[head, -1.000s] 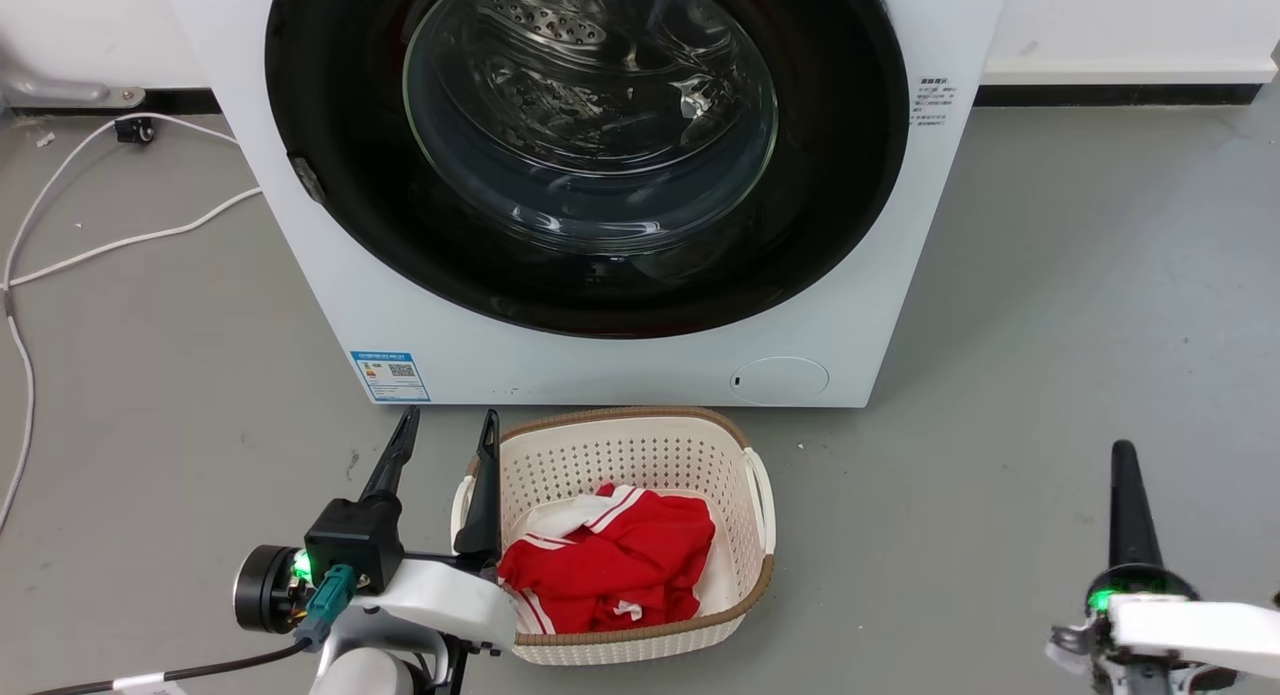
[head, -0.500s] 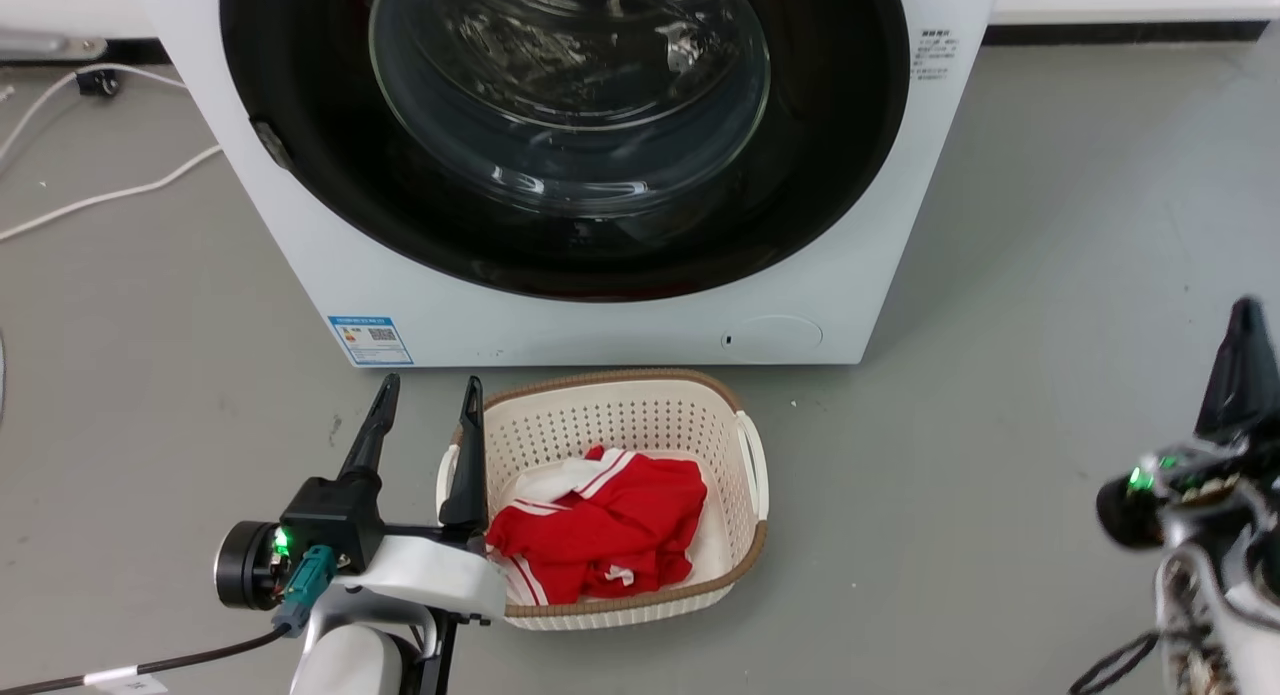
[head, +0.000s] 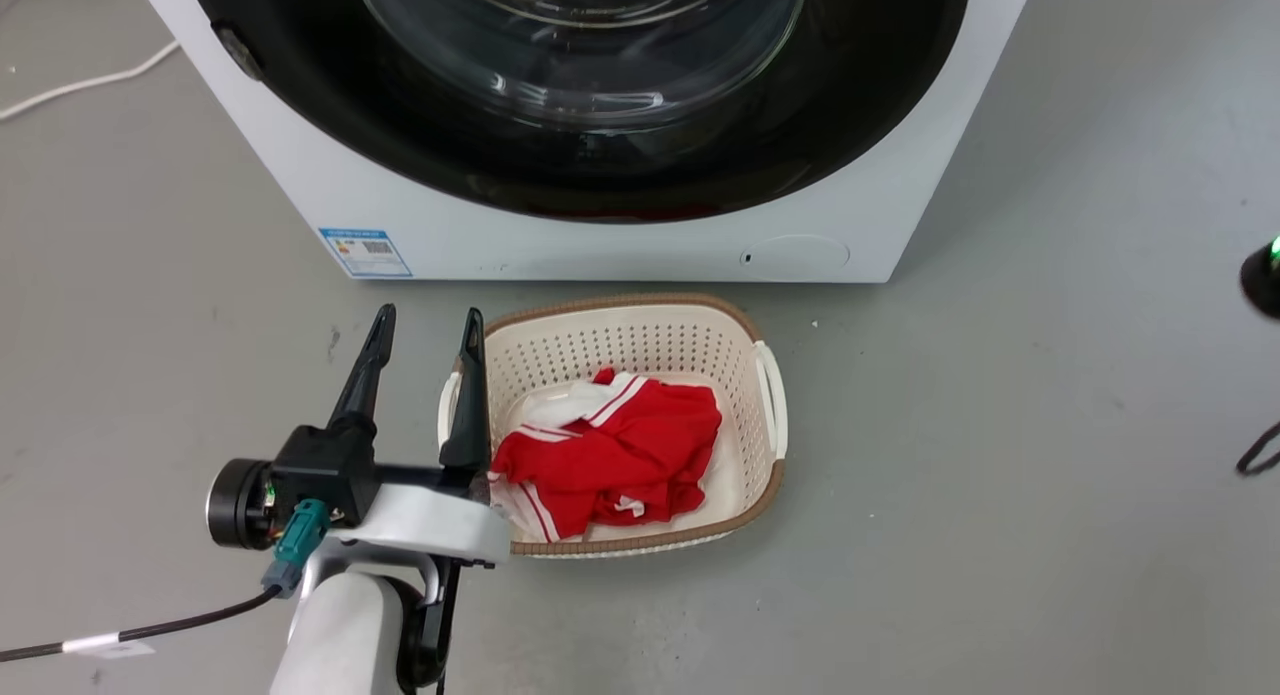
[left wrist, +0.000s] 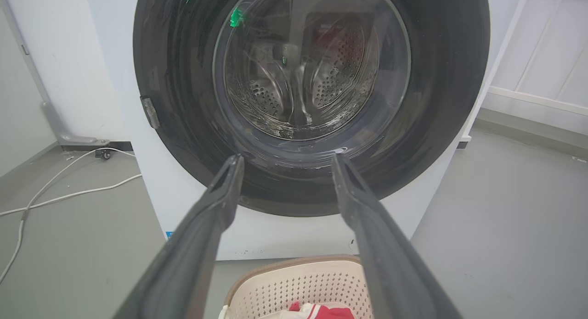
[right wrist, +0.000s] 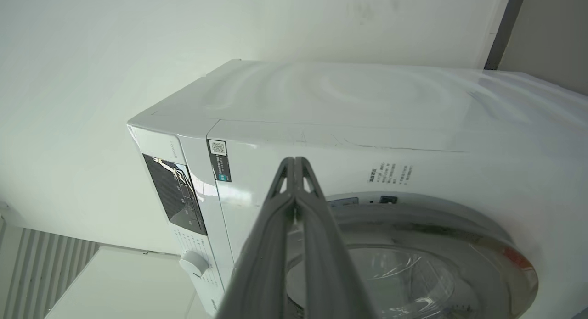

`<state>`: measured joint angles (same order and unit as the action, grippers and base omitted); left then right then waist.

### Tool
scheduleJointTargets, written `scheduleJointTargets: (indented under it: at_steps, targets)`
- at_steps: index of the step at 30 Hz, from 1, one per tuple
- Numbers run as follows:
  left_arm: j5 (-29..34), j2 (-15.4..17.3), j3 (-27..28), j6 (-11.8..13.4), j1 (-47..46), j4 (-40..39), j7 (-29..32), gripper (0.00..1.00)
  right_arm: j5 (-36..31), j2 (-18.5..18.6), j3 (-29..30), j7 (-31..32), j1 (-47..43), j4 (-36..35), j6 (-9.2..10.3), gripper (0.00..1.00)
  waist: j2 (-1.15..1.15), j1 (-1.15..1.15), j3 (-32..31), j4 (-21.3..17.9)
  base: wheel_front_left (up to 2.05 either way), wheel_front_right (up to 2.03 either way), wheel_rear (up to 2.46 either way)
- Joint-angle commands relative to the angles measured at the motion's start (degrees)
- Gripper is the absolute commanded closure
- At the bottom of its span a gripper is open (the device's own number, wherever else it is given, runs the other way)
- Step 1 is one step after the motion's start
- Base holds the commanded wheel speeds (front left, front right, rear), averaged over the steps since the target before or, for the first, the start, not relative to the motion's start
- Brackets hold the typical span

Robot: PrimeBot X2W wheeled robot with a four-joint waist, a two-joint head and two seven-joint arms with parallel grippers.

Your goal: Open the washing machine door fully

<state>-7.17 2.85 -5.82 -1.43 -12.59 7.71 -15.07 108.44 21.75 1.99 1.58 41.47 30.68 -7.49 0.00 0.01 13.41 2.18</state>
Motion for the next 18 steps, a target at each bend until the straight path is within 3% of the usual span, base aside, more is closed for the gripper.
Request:
scheduleJointTargets:
  at_steps: [1, 9, 18]
  targets:
    - [0.05, 0.05, -0.20, 0.34, -1.12, -0.62, -0.15, 0.00, -0.38, 1.47, -1.65, 1.31, 3.52, 1.87, 0.00, 1.00, 0.00, -0.01, 1.67, 0.74, 0.00, 0.00, 0.00]
    - [0.87, 0.05, -0.95, 0.55, -3.29, -2.81, -0.15, 0.00, -1.82, 6.26, -11.61, 9.22, 19.71, 13.28, 0.00, 1.00, 0.00, -0.01, 6.34, 1.83, 0.00, 0.00, 0.00]
    - [0.07, 0.06, -3.15, 1.70, -5.61, -6.45, -0.15, 0.00, -5.65, 5.31, -21.79, 17.02, 33.48, 22.89, 0.00, 1.00, 0.00, -0.01, 10.58, 3.20, 0.00, 0.00, 0.00]
